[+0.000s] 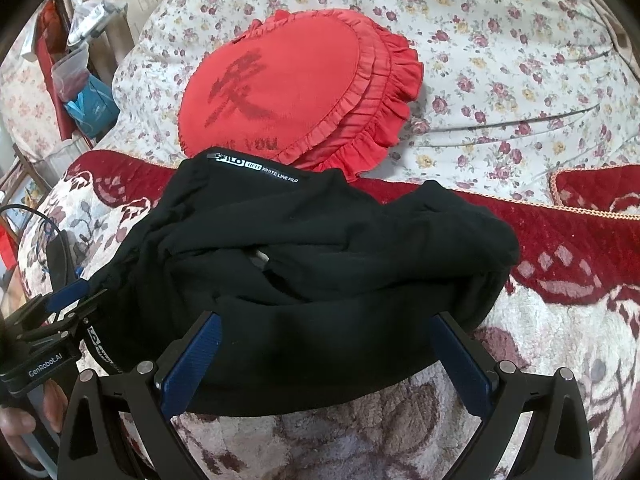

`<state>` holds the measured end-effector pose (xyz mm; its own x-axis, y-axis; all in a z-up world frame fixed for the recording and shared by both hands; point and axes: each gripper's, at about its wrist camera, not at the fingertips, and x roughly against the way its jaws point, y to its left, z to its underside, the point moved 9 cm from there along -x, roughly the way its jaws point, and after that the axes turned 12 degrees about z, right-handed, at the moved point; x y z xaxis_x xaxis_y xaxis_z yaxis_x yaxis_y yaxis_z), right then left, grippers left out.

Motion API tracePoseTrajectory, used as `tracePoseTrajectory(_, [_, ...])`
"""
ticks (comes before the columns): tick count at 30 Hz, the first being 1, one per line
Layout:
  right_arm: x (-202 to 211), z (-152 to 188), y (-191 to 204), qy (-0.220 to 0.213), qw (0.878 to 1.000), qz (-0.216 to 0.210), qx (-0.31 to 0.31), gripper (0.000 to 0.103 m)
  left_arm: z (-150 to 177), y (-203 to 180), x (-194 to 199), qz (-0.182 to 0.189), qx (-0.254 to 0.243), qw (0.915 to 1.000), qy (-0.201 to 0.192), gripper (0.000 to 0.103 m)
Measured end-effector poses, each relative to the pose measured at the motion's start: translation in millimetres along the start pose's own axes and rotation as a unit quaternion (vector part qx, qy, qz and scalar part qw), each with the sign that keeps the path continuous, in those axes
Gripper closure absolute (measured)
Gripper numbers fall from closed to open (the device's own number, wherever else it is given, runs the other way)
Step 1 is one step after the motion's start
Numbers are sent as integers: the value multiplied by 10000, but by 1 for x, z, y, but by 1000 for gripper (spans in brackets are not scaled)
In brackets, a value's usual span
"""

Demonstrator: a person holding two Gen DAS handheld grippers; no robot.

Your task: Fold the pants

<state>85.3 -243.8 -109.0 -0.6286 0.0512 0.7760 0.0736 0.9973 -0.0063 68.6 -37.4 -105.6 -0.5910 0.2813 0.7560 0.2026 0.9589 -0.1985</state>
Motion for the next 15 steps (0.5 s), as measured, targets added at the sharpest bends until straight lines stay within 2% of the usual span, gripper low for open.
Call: tracePoseTrajectory(15, [-8,-4,-1,33,10000,2,79,0,1,6,-2,-13,69,10000,10,32])
